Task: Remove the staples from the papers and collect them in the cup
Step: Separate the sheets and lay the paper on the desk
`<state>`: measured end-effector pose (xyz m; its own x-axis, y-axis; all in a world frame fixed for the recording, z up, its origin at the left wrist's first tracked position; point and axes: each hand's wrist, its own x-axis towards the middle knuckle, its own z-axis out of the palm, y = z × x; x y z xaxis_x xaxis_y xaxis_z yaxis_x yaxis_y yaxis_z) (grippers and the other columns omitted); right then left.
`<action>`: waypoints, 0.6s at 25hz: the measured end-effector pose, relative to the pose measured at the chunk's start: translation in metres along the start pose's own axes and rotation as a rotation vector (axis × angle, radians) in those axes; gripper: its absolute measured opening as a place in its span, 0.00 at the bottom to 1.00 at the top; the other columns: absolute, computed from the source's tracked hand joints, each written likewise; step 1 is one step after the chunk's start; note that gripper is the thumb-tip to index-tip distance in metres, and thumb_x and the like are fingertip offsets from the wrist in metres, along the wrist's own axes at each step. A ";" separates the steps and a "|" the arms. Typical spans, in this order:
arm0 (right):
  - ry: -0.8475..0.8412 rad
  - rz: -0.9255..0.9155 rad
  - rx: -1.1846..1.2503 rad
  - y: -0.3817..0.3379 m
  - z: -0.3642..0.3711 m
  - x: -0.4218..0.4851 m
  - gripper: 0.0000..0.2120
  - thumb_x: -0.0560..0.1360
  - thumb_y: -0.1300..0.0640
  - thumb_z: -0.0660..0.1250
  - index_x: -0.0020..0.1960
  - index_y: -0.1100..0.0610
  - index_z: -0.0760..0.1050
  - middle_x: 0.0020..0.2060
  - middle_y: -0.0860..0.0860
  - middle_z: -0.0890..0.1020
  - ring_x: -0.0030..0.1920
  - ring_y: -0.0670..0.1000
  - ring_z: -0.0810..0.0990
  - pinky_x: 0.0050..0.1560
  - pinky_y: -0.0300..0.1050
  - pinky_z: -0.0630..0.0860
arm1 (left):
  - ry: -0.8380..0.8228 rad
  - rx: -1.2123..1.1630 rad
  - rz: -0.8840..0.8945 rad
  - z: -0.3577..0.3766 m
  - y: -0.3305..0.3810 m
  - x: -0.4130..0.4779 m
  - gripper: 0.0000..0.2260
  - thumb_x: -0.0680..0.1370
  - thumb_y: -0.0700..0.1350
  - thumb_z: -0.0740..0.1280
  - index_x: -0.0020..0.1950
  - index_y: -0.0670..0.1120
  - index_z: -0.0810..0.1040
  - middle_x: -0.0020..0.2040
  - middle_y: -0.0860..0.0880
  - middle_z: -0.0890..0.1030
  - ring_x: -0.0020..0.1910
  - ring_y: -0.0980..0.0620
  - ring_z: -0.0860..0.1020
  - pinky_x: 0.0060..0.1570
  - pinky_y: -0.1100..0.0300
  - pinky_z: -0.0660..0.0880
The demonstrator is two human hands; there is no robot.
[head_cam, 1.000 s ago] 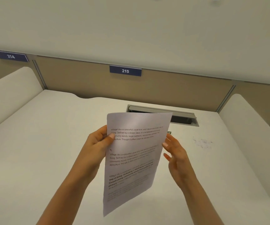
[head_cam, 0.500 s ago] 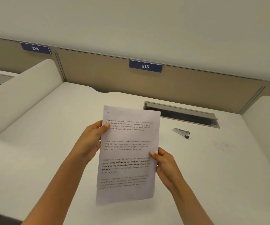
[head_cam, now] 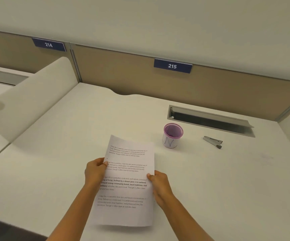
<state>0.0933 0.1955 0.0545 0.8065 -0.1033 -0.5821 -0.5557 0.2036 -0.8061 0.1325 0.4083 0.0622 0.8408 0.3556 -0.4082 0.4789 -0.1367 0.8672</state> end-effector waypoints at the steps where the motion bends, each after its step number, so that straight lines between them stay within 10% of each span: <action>1: 0.038 0.016 -0.039 0.002 0.005 0.003 0.12 0.78 0.68 0.58 0.48 0.62 0.80 0.44 0.56 0.85 0.44 0.55 0.84 0.48 0.50 0.81 | 0.015 0.008 -0.002 0.000 -0.002 0.006 0.11 0.78 0.40 0.65 0.59 0.44 0.80 0.44 0.45 0.84 0.43 0.42 0.82 0.50 0.45 0.79; 6: 0.195 -0.005 -0.277 0.009 0.013 0.020 0.11 0.76 0.68 0.57 0.37 0.59 0.70 0.35 0.55 0.74 0.35 0.51 0.69 0.35 0.40 0.63 | 0.021 0.065 0.001 0.006 -0.001 0.030 0.12 0.77 0.41 0.66 0.60 0.44 0.80 0.44 0.47 0.84 0.41 0.46 0.81 0.45 0.54 0.77; 15: 0.313 -0.082 -0.481 0.013 0.011 0.031 0.10 0.75 0.66 0.64 0.52 0.59 0.82 0.43 0.52 0.84 0.42 0.51 0.81 0.50 0.47 0.79 | 0.003 0.302 0.054 0.012 -0.007 0.053 0.09 0.74 0.41 0.70 0.54 0.45 0.83 0.50 0.45 0.85 0.47 0.44 0.81 0.55 0.49 0.77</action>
<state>0.1131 0.2052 0.0271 0.7933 -0.3979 -0.4607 -0.5822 -0.2748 -0.7652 0.1771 0.4172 0.0309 0.8665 0.3428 -0.3629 0.4875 -0.4242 0.7632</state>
